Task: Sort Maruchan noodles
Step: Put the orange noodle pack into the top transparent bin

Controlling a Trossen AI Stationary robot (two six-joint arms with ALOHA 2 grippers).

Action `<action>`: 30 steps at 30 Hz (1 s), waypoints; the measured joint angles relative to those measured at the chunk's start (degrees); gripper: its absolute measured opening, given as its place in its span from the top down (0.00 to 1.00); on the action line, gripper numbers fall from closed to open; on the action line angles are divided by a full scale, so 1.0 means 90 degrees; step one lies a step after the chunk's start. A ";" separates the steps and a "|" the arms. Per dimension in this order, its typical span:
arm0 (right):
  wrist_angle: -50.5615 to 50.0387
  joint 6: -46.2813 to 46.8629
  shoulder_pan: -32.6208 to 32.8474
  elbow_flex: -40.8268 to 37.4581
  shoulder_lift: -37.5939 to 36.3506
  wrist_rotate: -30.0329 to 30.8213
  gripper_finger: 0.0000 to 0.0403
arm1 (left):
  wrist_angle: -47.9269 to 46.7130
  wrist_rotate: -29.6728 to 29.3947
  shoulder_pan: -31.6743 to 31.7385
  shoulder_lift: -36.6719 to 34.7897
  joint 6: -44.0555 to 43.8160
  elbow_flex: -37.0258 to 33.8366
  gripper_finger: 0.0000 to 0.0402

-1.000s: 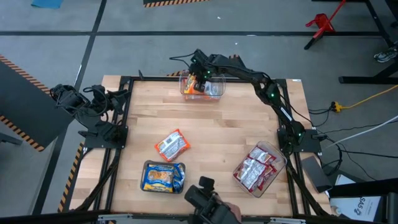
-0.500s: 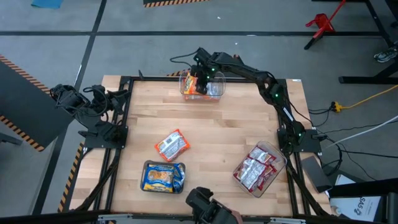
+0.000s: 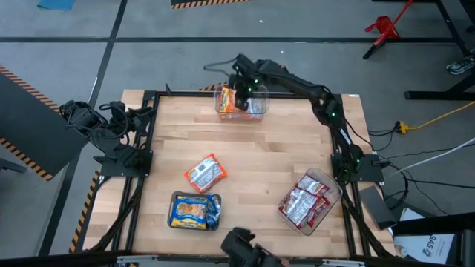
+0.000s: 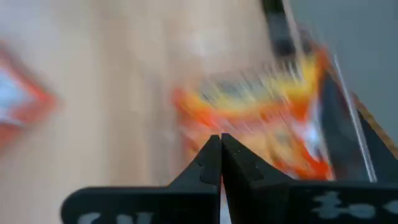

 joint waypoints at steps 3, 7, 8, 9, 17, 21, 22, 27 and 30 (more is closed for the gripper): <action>-0.0070 0.0143 0.0178 0.0379 -0.0247 -0.1040 1.00 | -0.0001 0.0000 0.0000 0.0000 0.0000 0.0001 0.63; -0.0076 0.0118 0.0733 0.0524 -0.0312 -0.2031 1.00 | -0.0002 -0.0012 0.0000 0.0000 0.0002 0.0000 0.63; -0.0131 -0.0011 0.0895 0.0524 -0.0312 -0.2056 0.99 | -0.0002 -0.0012 0.0000 0.0000 0.0001 0.0000 0.63; -0.0234 -0.0236 0.1067 0.0522 -0.0312 -0.2068 0.97 | -0.0001 -0.0008 0.0000 0.0000 0.0001 0.0001 0.63; 0.0233 -0.1885 0.2475 -0.0280 -0.0302 -0.1262 0.60 | 0.0000 0.0177 0.0000 0.0000 -0.0002 0.0002 0.63; 0.0796 -0.2913 0.2983 -0.1014 -0.0301 -0.0666 0.36 | -0.0002 0.0324 0.0000 0.0000 0.0042 0.0000 0.63; 0.1033 -0.3191 0.3106 -0.1207 -0.0300 -0.0518 0.31 | -0.0002 0.0380 0.0000 0.0000 0.0044 0.0000 0.63; 0.2690 -0.3812 0.3704 -0.2272 -0.0303 0.0653 0.13 | -0.0005 0.0759 0.0000 0.0000 0.0049 -0.0001 0.63; 0.3809 -0.3894 0.3970 -0.2820 -0.0303 0.1360 0.07 | -0.0065 0.0975 0.0000 0.0000 0.0051 0.0001 0.63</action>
